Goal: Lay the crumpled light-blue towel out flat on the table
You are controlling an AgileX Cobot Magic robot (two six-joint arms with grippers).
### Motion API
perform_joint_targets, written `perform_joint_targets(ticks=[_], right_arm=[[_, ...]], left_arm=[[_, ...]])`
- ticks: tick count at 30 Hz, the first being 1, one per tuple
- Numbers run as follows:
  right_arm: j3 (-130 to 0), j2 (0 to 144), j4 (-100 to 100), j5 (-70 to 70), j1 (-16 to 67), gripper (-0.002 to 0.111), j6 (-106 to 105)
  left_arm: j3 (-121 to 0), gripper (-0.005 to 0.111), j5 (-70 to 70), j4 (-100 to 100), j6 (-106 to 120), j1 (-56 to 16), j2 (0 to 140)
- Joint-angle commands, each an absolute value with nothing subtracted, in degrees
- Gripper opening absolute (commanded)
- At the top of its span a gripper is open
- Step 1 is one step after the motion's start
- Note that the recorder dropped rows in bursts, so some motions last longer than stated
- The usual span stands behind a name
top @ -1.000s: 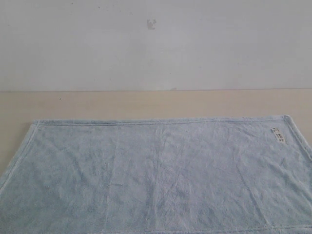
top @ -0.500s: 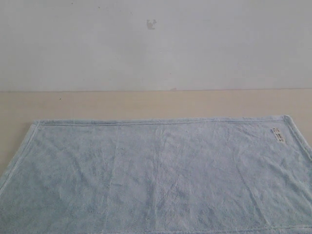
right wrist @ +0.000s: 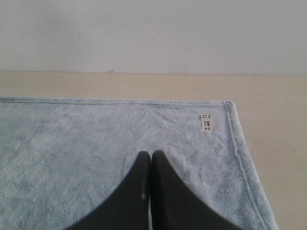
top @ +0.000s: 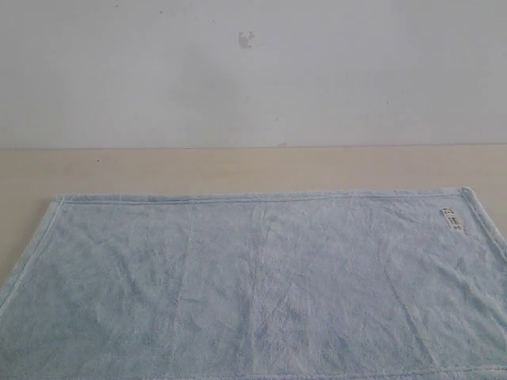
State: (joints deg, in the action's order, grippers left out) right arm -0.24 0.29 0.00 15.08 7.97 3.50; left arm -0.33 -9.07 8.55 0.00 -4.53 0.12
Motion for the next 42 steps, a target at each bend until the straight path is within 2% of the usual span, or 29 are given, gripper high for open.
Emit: perform_joint_targets(ticks=[1, 10, 25, 36, 42], right_arm=[[0.0, 0.0, -0.31, 14.86, 7.85, 0.0, 3.0], [0.0, 0.0, -0.31, 14.86, 7.85, 0.0, 3.0], [0.0, 0.0, -0.31, 14.86, 7.85, 0.0, 3.0], [0.0, 0.0, -0.31, 14.86, 7.85, 0.0, 3.0], [0.0, 0.0, -0.31, 14.86, 7.85, 0.0, 3.0]], left_arm=[[0.0, 0.004, -12.1, 8.62, 0.0, -4.87, 0.0], [0.0, 0.004, -11.5, 8.62, 0.0, -4.55, 0.0], [0.0, 0.004, -11.07, 8.62, 0.52, 10.96, 0.0], [0.0, 0.004, -10.28, 8.62, 0.52, 10.83, 0.0], [0.0, 0.004, -10.28, 8.62, 0.52, 7.06, 0.0]])
